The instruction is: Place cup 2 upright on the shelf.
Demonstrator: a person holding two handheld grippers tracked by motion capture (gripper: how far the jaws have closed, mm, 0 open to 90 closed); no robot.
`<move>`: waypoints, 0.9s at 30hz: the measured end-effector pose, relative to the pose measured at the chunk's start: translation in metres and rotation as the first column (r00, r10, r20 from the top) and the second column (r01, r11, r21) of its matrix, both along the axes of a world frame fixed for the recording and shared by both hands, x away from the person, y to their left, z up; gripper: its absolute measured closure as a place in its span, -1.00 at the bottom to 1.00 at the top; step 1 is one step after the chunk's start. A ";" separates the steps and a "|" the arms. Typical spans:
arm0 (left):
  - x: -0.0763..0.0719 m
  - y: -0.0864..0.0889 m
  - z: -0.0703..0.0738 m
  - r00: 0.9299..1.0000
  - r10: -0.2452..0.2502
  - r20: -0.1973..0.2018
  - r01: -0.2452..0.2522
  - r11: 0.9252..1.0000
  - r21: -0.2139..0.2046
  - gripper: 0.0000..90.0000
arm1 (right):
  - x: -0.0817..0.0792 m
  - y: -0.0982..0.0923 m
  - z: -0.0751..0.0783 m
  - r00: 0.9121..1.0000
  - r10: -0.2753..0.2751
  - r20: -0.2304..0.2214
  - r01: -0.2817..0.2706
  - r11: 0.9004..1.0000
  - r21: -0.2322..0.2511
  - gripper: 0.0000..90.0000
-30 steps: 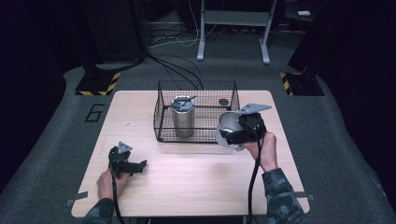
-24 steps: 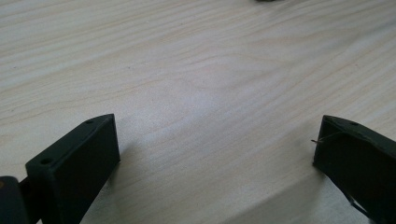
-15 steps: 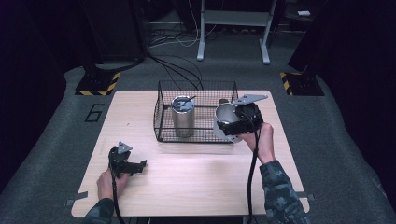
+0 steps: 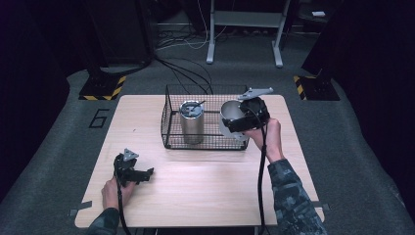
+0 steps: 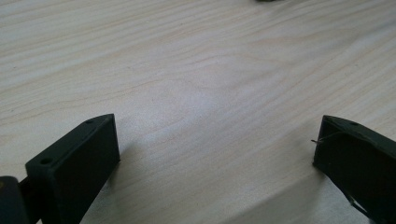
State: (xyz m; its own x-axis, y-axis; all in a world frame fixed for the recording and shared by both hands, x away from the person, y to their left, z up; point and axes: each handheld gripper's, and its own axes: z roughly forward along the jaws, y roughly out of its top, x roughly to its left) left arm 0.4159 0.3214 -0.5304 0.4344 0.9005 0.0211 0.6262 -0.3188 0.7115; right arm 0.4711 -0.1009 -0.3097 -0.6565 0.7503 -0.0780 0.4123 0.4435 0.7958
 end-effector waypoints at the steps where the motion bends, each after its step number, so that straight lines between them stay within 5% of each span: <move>1: 0.000 0.000 0.000 1.000 0.000 0.004 0.000 1.000 0.001 -1.00 | 0.002 0.001 0.000 1.000 -0.002 -0.002 0.002 1.000 0.001 -0.86; 27: 0.000 0.000 -0.001 1.000 0.002 0.010 -0.002 1.000 0.002 -1.00 | 0.054 0.014 -0.014 0.997 -0.074 -0.030 0.074 0.997 -0.001 -0.86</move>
